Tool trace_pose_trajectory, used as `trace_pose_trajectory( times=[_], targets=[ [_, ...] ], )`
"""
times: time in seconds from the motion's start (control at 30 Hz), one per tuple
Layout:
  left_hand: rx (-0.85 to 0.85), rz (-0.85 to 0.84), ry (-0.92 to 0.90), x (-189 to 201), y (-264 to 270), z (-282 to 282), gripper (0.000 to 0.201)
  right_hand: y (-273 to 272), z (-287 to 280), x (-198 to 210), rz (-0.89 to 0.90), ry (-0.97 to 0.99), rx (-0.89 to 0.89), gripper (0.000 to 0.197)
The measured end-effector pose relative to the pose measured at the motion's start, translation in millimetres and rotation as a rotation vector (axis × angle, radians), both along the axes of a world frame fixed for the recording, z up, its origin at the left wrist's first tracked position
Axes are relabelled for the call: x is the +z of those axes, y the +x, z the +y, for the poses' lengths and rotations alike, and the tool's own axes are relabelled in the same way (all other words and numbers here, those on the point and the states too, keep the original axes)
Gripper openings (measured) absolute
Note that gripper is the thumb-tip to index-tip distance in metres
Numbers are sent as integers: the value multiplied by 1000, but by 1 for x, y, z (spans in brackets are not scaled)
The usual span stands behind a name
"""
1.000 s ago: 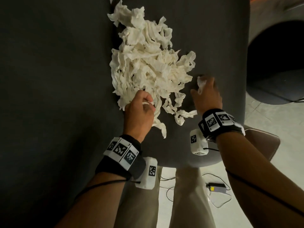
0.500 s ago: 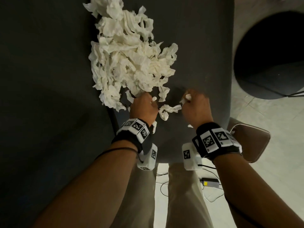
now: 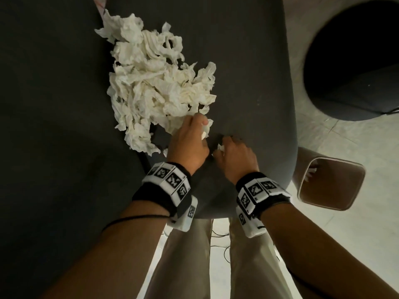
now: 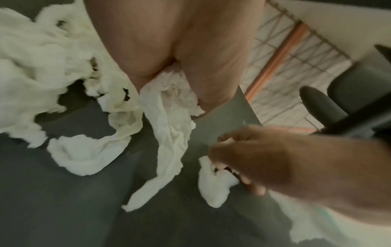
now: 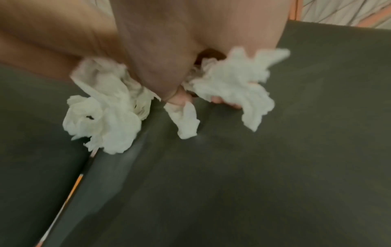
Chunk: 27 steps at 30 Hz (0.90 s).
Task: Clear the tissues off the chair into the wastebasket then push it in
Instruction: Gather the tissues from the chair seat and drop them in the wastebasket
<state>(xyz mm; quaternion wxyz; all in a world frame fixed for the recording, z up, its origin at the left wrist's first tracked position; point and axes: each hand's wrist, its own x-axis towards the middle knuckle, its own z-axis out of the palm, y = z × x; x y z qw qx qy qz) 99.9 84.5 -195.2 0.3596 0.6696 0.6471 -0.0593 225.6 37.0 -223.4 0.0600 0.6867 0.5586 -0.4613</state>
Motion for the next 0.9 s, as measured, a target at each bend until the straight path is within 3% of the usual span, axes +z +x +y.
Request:
trace_pose_trajectory(
  times=[0.07, 0.17, 0.27, 0.37, 0.57, 0.63, 0.7, 0.8, 0.9],
  targets=[
    [-77, 69, -33, -11, 6, 5, 55, 5, -4, 2, 6, 21, -75, 30],
    [-143, 147, -24, -25, 12, 7, 50, 16, -9, 8, 49, -3, -279, 28],
    [-139, 158, -11, -32, 8, 7, 34, 28, -12, 13, 150, -152, -530, 51],
    [-77, 39, -24, -28, 3, -1, 24, 39, -22, 20, 235, -225, -772, 75],
    [-1, -159, -27, 4, 2, -32, 12, 48, -59, 26, 315, -64, -1255, 22],
    [58, -241, -115, 14, 4, -40, 9, 50, -71, 33, 325, -13, -1322, 19],
    [159, -329, -252, 26, 9, -46, 13, 51, -83, 41, 419, 43, -1420, 3],
    [169, -396, -426, 42, 20, -56, 22, 49, -98, 49, 522, 104, -1544, 18],
    [52, -353, -488, 48, 32, -66, 23, 52, -119, 55, 512, 105, -1543, 7]
  ],
)
